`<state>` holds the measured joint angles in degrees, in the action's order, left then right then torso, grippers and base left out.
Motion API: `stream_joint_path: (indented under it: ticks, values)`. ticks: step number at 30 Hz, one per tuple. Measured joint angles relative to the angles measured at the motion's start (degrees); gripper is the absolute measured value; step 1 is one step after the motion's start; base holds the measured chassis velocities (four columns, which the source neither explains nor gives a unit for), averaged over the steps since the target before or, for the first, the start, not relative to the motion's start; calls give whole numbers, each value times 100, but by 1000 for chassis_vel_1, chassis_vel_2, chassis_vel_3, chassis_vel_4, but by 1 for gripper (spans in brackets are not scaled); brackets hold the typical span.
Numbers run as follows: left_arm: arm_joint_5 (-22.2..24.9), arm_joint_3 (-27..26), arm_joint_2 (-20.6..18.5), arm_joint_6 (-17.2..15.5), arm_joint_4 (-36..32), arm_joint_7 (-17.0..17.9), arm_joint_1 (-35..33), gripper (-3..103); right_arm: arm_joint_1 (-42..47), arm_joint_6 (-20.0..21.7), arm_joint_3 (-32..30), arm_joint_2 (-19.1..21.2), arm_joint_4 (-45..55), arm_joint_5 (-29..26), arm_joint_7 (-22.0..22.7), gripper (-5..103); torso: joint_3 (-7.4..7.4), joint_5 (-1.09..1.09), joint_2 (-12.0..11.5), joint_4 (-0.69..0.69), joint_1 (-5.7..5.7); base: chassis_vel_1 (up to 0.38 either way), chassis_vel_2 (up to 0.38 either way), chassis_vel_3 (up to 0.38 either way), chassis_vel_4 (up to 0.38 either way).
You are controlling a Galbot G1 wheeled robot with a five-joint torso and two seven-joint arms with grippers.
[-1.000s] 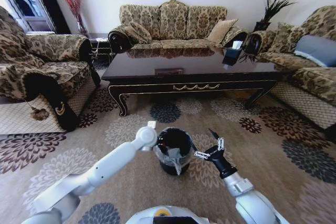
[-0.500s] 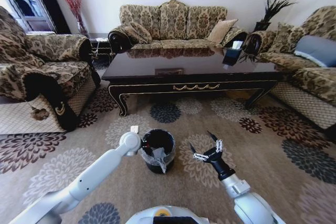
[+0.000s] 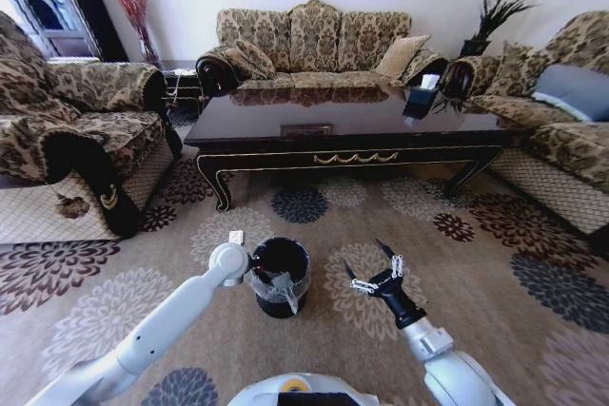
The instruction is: Move to the front of the table and pick up the trash from the floor, then place it into the trash bin.
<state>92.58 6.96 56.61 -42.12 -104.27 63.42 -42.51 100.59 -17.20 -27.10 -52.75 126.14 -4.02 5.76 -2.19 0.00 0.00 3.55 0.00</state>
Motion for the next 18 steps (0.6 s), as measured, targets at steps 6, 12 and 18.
stream_joint_path:
  ticks: [6,12,18]
  values:
    - [-315,-340,-135,0,-589,-319,-366,62,96,0,-72,-35,50,-25,14,100,0,0,0,1,0,0,0,0,0]
    - [-1696,-918,-441,345,-1159,-1655,-1058,78,138,3,-89,-180,82,-82,102,100,0,-1,0,1,0,0,0,0,0]
    - [-3726,-1625,-886,1562,-1563,-2997,-2001,98,53,-7,-211,-753,-55,-291,316,100,0,1,0,-1,0,0,0,0,0]
